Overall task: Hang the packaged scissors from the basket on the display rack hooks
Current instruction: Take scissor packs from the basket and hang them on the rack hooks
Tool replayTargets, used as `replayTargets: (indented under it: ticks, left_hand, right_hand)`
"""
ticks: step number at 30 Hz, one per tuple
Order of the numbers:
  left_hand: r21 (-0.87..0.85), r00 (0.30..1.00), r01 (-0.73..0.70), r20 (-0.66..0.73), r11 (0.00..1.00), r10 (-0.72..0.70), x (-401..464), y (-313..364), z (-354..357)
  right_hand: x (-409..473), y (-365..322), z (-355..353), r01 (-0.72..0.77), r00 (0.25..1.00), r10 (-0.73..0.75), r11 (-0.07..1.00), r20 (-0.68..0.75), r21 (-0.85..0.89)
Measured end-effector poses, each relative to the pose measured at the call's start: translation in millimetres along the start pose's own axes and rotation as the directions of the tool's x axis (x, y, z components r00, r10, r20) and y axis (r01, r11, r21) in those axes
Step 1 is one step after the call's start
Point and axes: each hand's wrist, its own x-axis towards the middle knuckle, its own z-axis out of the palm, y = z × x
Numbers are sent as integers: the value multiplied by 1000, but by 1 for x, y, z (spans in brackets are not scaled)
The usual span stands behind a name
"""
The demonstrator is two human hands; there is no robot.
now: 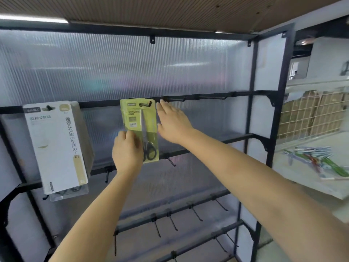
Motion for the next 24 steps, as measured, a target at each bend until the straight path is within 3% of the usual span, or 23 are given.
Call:
replayTargets:
  ticks: [3,9,16,19,24]
  left_hand:
    - [18,979,-203,20,979,203,-8,17,8]
    - [-35,894,-414,173,910,414,-39,76,35]
    - [-248,774,-446,376,860,509,-104,174,66]
    - [-332,682,-510,406,793,608,-138,225,74]
    - [-450,588,-534,411,716,697,-201,307,80]
  right_hand:
    - [-24,14,3,-31,999,31,999,-5,-20]
    - [-84,64,2,-181,983,181,983,13,-31]
    - [-181,140,-12,-396,915,400,916,51,-67]
    - [-232,173,-21,-488,869,493,868,45,-90]
    - [-323,223,-45,-638,762,647,759,39,-131]
